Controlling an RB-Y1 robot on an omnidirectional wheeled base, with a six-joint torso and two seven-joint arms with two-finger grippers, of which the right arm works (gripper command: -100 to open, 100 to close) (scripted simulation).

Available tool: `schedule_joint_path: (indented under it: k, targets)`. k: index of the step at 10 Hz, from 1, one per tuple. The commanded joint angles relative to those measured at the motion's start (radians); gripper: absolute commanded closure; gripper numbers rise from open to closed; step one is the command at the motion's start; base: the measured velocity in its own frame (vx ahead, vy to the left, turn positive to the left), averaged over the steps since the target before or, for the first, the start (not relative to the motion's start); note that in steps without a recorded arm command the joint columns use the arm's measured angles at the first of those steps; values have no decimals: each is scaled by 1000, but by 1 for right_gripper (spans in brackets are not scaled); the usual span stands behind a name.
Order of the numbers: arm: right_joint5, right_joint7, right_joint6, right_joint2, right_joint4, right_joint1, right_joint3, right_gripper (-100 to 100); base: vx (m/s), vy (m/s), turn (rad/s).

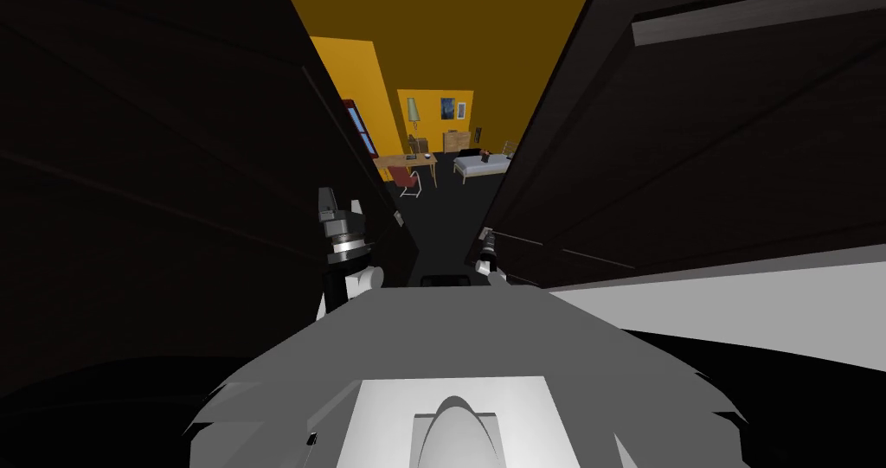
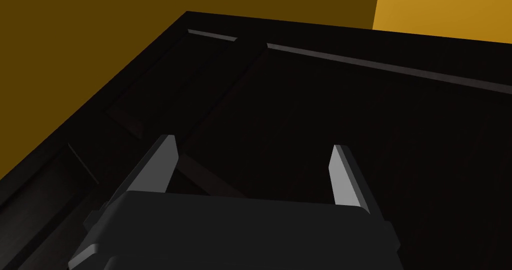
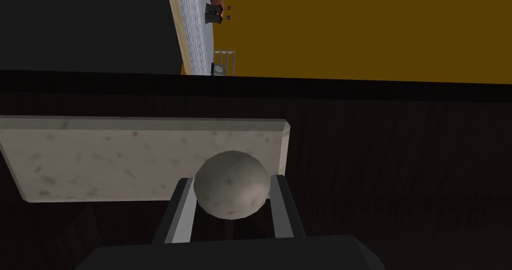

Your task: Push the door open

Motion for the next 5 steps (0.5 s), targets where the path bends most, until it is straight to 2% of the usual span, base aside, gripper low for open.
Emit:
schedule_joint_path:
  k: [1, 2, 3, 4, 5]
  targets:
    - [-10, 9, -6, -14, -2, -5, -14, 100, 159, 21, -50]
    - [-10, 9, -6, -14, -2, -5, -14, 100, 101, 4, -15]
    - [-23, 21, -6, -19, -2, -10, -32, 100, 172, -3, -57]
    - [-23, 21, -6, -19, -2, -10, -32, 100, 167, -22, -28]
    - [-34, 31, -6, -20, -2, -13, -46, 100, 156, -17, -39]
